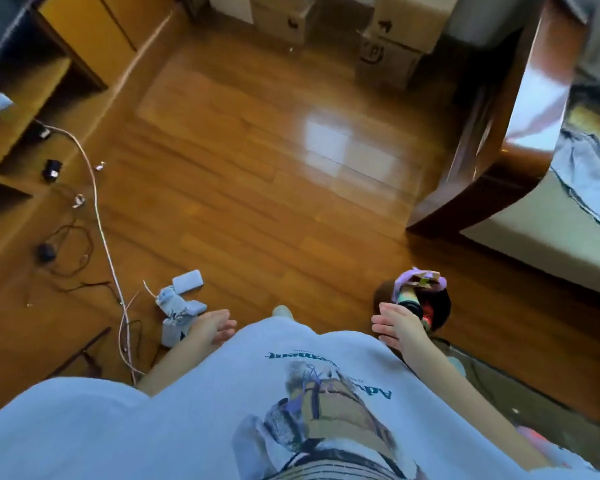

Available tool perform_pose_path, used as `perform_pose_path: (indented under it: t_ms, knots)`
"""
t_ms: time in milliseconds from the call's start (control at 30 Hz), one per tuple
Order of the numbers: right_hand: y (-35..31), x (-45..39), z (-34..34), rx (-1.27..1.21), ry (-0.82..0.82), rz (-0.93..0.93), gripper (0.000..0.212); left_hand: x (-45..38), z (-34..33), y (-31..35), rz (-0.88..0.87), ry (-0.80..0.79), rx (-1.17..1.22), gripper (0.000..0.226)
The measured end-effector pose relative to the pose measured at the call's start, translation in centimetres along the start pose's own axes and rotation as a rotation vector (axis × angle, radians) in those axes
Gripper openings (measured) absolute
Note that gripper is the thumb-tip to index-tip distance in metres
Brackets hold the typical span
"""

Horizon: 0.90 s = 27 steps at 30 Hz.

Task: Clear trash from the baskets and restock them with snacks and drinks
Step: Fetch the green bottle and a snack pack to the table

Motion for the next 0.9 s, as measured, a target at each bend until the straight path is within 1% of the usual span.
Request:
perform_pose_path:
  t_ms: [100,200,333,433,500,600,733,833,900]
  knots:
    - [-1.1,0.5,-3.2,0.048,-0.045,0.003,0.027,-2.1,2.5,0.8,0.041,0.034,0.057,0.036]
    - [-2.0,0.0,-4.9,0.121,-0.035,-0.042,0.026,-3.4,3.0,2.5,0.057,0.002,0.08,0.033]
    - [-4.1,-1.9,-6.7,0.198,0.042,-0.093,0.027,-5.0,2.5,6.9,0.019,-0.046,0.135,0.021]
    - [-7.0,-4.3,-8.7,0.221,0.022,-0.084,0.034,-6.4,2.1,10.4,0.003,-0.056,0.174,0.016]
    - [-9.9,-5.9,-10.6,0.277,-0.019,-0.051,0.038,-7.6,2.3,12.7,0.006,-0.05,0.199,0.016]
    - [-15.1,-7.8,-14.3,0.357,-0.038,-0.022,0.038,-9.5,3.3,16.0,0.025,-0.009,0.266,0.02]
    - [-24.2,-8.8,-21.1,0.433,-0.1,0.004,0.032,-11.3,6.0,20.1,0.097,0.1,0.333,0.03]
    - [-32.3,-8.6,-27.1,0.484,-0.124,0.107,0.024,-12.5,7.8,23.6,0.106,0.163,0.408,0.033]
    - [-37.1,-8.0,-31.5,0.511,-0.178,0.183,0.021,-13.0,8.8,25.8,0.099,0.205,0.456,0.032]
Point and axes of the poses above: each hand's wrist, its own x-axis away from the middle knuckle, its own z-axis out of the back of the hand, y = z × x, the point moved 8 cm from there along -x, towards the middle knuckle, and after that the axes turned 10 degrees about y, right-handed, at the moved point
